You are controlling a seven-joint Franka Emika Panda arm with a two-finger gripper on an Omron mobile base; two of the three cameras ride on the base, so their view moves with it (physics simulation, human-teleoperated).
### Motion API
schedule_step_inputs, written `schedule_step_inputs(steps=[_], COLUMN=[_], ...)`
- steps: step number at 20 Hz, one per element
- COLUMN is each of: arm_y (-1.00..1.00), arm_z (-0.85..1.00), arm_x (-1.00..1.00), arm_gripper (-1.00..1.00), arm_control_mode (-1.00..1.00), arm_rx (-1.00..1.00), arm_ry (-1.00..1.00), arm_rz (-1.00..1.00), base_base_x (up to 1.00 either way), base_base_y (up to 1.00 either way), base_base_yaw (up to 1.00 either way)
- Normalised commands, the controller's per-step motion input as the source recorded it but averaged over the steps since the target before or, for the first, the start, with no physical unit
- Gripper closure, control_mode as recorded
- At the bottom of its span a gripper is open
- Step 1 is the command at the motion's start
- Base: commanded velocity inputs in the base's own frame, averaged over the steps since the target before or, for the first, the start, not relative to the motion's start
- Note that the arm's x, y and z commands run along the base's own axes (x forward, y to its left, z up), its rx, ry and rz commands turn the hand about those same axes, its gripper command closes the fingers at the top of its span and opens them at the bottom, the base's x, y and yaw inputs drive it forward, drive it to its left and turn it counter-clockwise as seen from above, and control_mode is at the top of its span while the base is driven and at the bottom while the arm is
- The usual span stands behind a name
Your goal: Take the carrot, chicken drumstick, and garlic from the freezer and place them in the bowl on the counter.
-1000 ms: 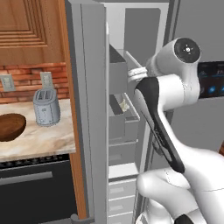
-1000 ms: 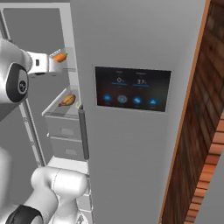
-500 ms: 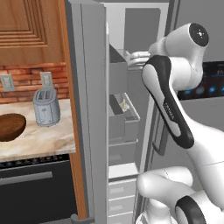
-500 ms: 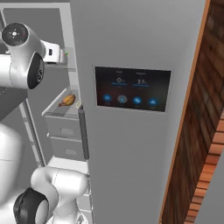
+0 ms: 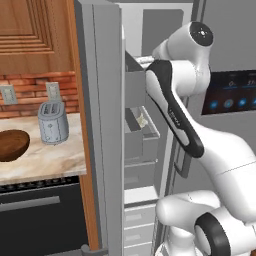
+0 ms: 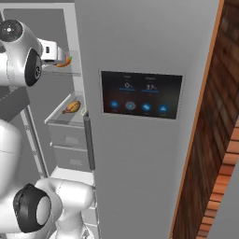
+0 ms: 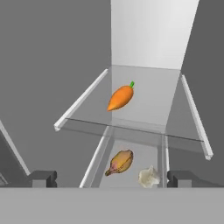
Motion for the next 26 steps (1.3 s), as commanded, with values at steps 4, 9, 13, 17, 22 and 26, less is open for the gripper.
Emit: schedule_step_inputs(steps=[4, 9, 13, 17, 22, 26], arm_y=[0.1, 0.0, 0.04, 0.08, 0.24, 0.27], arm_z=[0.0, 0.0, -0.2, -0.09, -0.01, -0.09], arm_x=[0.42, 0.48, 0.44, 0.48, 0.59, 0.52], arm_gripper=[-1.0, -1.0, -1.0, -1.0, -1.0, -1.0], arm_control_mode=[-1.0, -1.0, -1.0, -1.0, -1.0, -1.0], arm_rx=[0.0, 0.0, 0.0, 0.0, 0.0, 0.0], arm_ry=[0.0, 0.0, 0.04, 0.01, 0.0, 0.0], arm_rz=[0.0, 0.0, 0.0, 0.0, -0.03, -0.03], base_base_x=[0.0, 0.0, 0.0, 0.0, 0.0, 0.0], base_base_y=[0.0, 0.0, 0.0, 0.0, 0.0, 0.0], base_base_yaw=[0.0, 0.0, 0.0, 0.0, 0.0, 0.0])
